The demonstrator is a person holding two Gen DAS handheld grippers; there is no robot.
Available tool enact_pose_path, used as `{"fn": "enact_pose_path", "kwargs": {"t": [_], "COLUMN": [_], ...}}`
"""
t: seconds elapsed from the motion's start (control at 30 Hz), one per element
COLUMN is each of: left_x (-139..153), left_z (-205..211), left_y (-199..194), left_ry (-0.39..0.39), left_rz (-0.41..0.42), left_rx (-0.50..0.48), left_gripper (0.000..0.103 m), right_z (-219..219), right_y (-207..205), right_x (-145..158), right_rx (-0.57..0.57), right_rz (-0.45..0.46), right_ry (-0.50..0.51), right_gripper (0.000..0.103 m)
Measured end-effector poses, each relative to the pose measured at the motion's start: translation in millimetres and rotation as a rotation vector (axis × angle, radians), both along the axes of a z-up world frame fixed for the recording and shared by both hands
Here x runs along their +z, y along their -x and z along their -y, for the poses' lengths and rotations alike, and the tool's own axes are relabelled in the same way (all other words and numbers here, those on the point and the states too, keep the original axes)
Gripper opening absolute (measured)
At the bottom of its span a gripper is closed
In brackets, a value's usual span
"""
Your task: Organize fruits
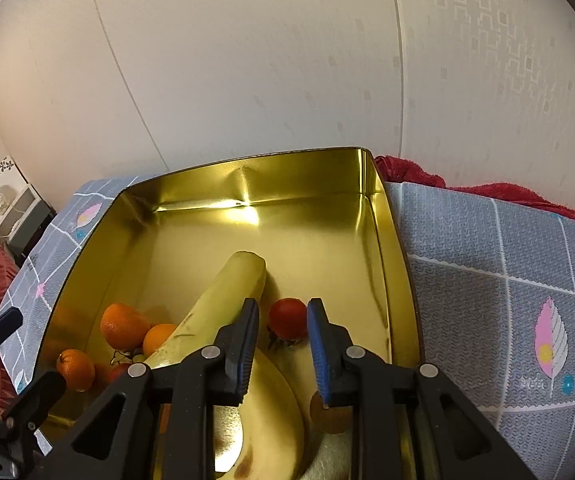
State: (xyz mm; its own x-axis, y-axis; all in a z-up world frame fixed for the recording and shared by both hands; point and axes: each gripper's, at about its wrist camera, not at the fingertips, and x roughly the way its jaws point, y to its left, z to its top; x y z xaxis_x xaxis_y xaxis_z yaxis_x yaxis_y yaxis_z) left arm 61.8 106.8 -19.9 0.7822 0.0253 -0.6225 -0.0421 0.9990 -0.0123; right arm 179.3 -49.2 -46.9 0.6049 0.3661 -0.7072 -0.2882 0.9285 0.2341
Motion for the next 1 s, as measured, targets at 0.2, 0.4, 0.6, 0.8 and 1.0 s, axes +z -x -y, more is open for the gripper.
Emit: {"fn": "enact_pose_path", "kwargs": {"t": [0.2, 0.4, 0.6, 0.8, 1.0], "left_x": [3, 8, 16, 19, 13], "left_z": [1, -3, 2, 7, 0], "left_y": [0, 0, 20, 65, 85], "left_ry": [0.054, 0.061, -0.007, -0.031, 0.008], "left_rz": [0.002, 0.014, 0.052, 0.117, 0.144], "left_rx": [-0.016, 0.075, 0.134, 0.190, 0.238], "left_gripper": [0.103, 0.103, 0.103, 0.103, 0.103], "right_z": [12, 14, 4, 5, 6], "right_y": [6, 27, 68, 109, 136], "right_x": [8, 23, 34, 30, 22], "right_rx": [-0.049, -0.067, -0.098, -0.132, -0.160], "right_rz": [0.037, 0.104, 0.189, 0.192, 0.193], "right_ry": [-0.049, -0.061, 0.010, 0.006, 0.031], "right_gripper": [0.032, 0.049, 0.061, 0.062, 0.062]}}
